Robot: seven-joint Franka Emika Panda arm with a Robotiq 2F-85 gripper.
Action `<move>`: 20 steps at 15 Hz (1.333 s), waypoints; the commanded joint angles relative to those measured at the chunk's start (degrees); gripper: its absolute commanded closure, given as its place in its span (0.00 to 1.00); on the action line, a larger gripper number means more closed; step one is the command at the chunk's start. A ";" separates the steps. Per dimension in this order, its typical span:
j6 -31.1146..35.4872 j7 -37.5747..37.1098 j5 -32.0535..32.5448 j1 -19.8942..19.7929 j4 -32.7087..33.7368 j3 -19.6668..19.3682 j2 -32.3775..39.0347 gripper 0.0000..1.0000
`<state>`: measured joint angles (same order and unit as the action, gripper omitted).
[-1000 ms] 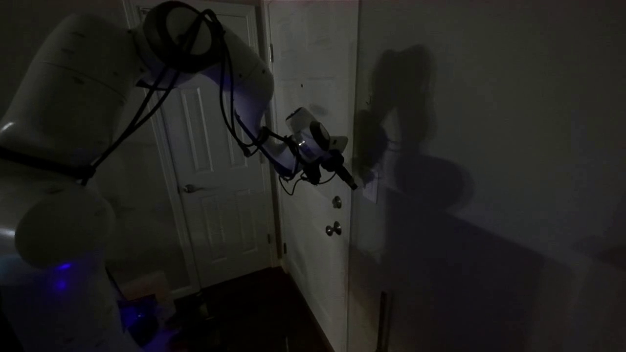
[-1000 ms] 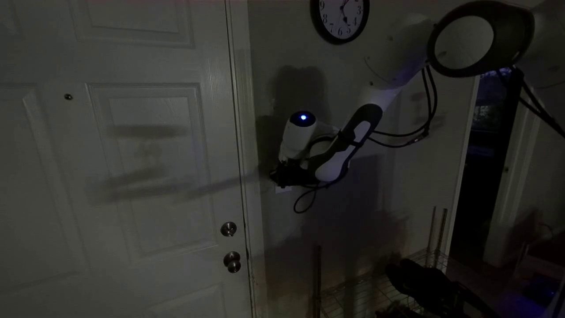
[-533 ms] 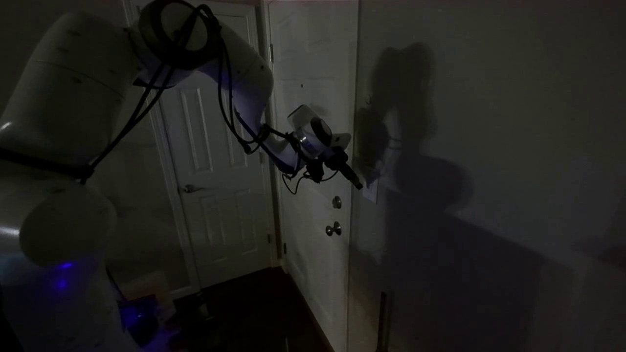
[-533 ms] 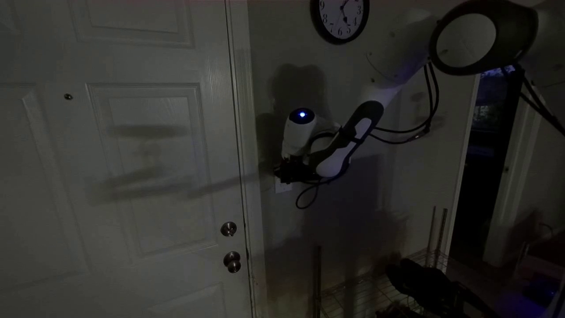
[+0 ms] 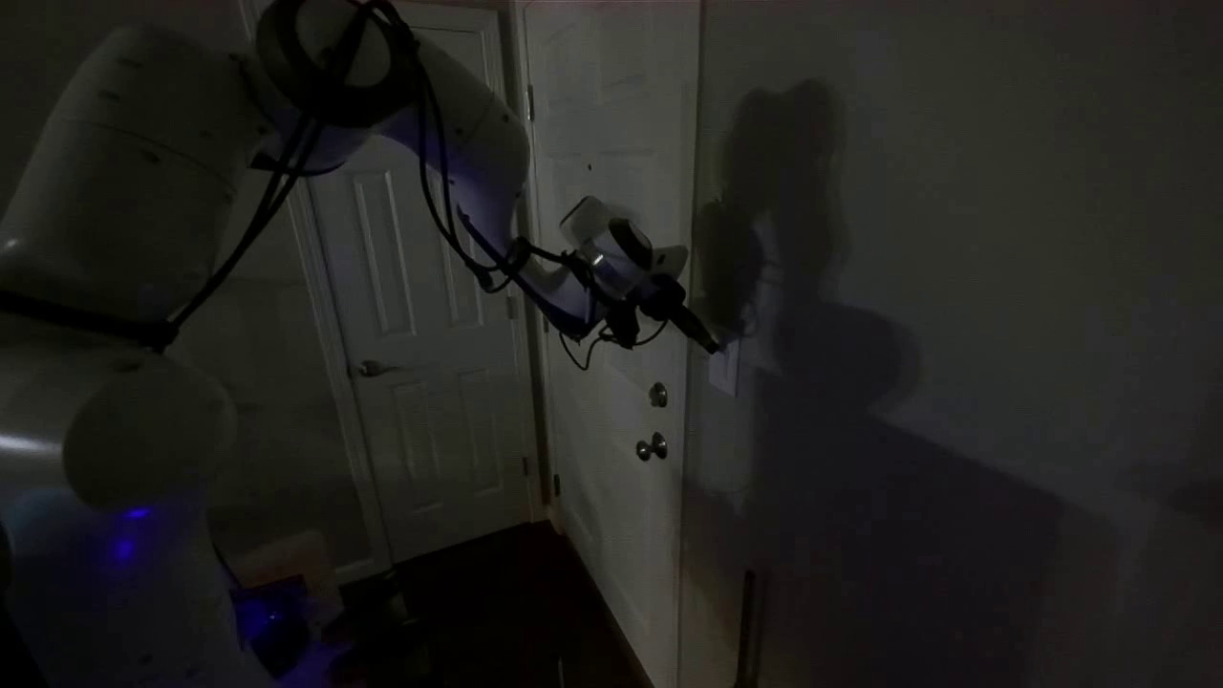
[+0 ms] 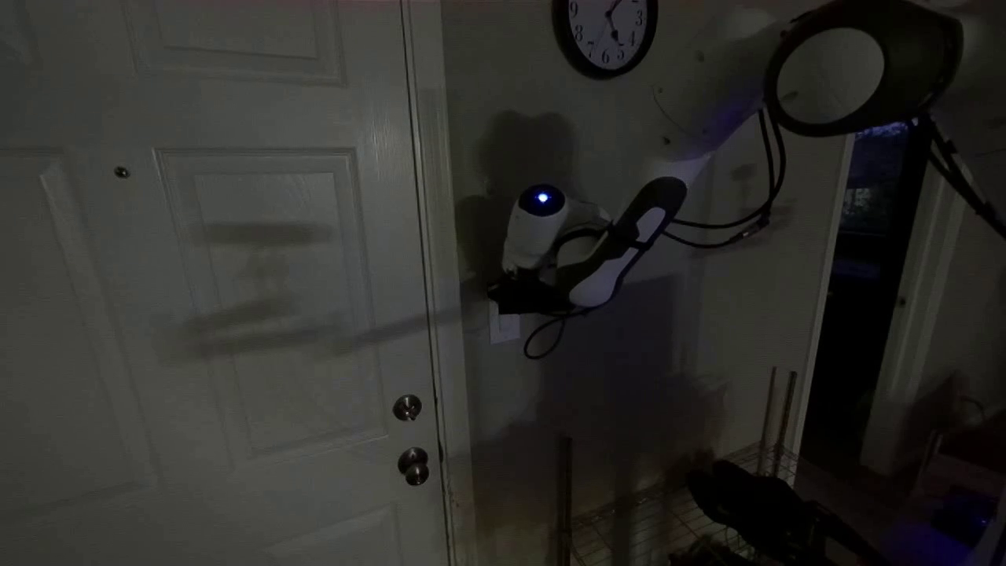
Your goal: Turn on the lights switch on the wall
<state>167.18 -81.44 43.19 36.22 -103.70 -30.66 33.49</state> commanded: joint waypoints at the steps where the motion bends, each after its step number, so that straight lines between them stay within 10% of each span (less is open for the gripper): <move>1: 2.16 -1.85 -0.30 0.00 -0.85 -0.32 -0.02 0.98; 10: 2.18 0.74 -4.01 -3.96 -1.23 5.35 0.00 0.98; 20: 6.86 -6.17 -0.54 -0.29 5.78 -3.04 8.51 0.98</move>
<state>169.32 -82.81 40.82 34.26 -100.91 -29.77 37.83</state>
